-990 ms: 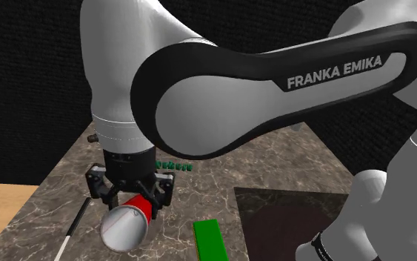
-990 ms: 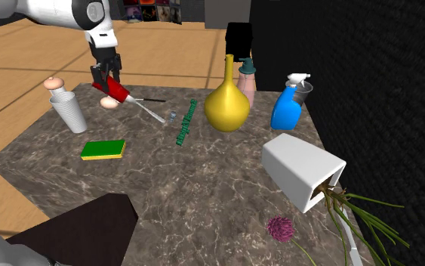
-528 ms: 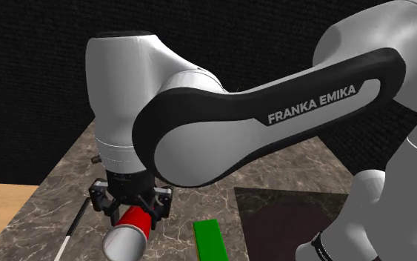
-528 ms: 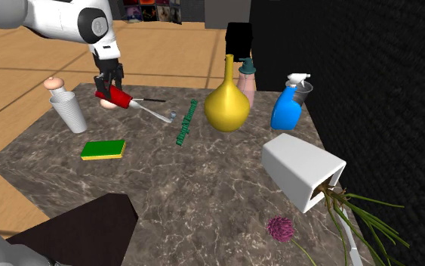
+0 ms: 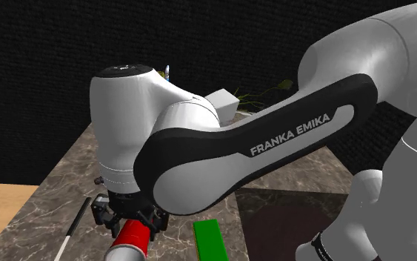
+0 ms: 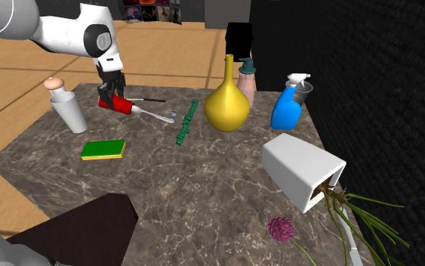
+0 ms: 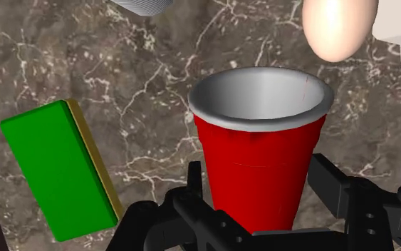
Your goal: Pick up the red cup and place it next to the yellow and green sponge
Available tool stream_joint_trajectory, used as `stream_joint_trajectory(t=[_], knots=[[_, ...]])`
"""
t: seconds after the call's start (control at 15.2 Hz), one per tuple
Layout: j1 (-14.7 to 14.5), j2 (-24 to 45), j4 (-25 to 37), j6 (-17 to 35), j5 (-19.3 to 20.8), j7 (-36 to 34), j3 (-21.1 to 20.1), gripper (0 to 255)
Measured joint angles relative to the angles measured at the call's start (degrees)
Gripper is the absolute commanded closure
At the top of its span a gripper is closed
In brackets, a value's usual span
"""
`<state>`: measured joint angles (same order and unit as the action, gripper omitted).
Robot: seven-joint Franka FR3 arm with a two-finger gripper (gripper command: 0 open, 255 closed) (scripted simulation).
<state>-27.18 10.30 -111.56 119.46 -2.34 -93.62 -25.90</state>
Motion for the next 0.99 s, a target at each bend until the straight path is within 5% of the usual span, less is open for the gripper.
stream_joint_trajectory(t=[0.99], knots=[[-0.34, 3.77, -3.52, 6.90, 1.80, -0.55, 0.63, 255]])
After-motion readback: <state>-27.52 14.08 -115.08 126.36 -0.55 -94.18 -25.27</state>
